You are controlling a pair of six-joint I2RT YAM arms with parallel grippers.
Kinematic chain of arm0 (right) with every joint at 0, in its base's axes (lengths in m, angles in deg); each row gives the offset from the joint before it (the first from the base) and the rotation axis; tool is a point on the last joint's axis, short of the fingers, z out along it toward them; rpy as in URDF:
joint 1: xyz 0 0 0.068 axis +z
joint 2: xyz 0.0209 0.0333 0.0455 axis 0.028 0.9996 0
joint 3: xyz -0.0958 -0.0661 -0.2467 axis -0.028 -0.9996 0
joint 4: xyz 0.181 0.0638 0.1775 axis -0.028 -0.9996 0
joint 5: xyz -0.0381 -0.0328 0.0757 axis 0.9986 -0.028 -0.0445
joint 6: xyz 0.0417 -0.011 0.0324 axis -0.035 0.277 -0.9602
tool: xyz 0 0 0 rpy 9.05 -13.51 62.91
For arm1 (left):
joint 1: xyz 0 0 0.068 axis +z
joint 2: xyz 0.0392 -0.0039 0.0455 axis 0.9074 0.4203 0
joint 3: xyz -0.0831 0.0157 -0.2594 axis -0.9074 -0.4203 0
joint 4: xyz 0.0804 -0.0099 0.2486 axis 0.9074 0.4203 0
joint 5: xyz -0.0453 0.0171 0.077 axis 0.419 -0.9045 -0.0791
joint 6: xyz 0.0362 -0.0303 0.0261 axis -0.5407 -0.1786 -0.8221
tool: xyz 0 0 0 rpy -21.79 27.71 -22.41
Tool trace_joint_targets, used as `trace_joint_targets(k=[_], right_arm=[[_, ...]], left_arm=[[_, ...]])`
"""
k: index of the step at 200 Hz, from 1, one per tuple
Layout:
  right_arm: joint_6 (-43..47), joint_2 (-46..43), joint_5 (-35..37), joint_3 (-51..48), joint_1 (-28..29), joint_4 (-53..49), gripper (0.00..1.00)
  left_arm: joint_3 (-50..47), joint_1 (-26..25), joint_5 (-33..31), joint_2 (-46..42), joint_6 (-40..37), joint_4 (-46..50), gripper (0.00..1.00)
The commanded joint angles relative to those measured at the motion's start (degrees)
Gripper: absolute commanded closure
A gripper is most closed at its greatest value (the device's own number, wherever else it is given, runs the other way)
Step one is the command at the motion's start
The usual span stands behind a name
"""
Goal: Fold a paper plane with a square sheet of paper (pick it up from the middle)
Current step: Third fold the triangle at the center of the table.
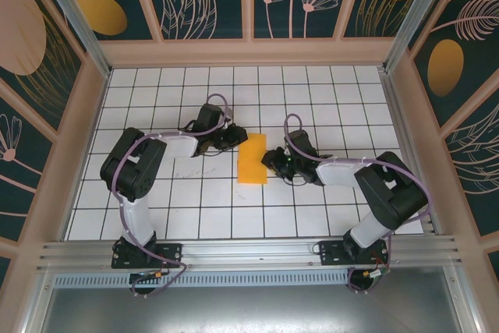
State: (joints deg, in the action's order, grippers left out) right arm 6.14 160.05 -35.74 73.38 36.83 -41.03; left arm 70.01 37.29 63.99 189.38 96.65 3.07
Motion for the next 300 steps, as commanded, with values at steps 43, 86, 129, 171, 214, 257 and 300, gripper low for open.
trace_joint_targets(k=[43, 86, 129, 171, 214, 257, 300], right_arm=[[2.49, 1.24, -2.94, 1.19, 0.01, 0.6, 0.65], [2.62, 1.67, -3.67, 1.05, 0.19, 0.95, 0.64], [3.14, -0.65, 2.96, 2.01, -0.2, -6.02, 0.63], [2.1, 0.58, 0.31, 0.72, -0.34, -3.05, 0.63], [0.03, 2.05, -4.49, 0.23, 0.2, 3.89, 0.64], [0.26, 1.56, -1.47, 0.75, 0.29, 0.85, 0.64], [2.69, 0.77, 2.28, 1.73, 0.0, -4.97, 0.63]], left_arm=[[0.79, 0.27, 1.57, 4.25, -1.55, -1.07, 0.83], [0.23, 0.26, -0.07, 4.97, -2.32, 0.46, 0.84], [0.12, 0.28, -0.27, 4.81, -3.04, 1.3, 0.84], [-0.19, 0.27, -0.21, 4.68, -3.13, 1.1, 0.84], [-0.14, 0.33, 0.15, 4.42, -3.07, 0.92, 0.84], [-0.19, 0.26, 0.35, 4.26, -3.19, 0.83, 0.84], [-0.45, 0.26, 0.34, 4.04, -3.31, 0.98, 0.84]])
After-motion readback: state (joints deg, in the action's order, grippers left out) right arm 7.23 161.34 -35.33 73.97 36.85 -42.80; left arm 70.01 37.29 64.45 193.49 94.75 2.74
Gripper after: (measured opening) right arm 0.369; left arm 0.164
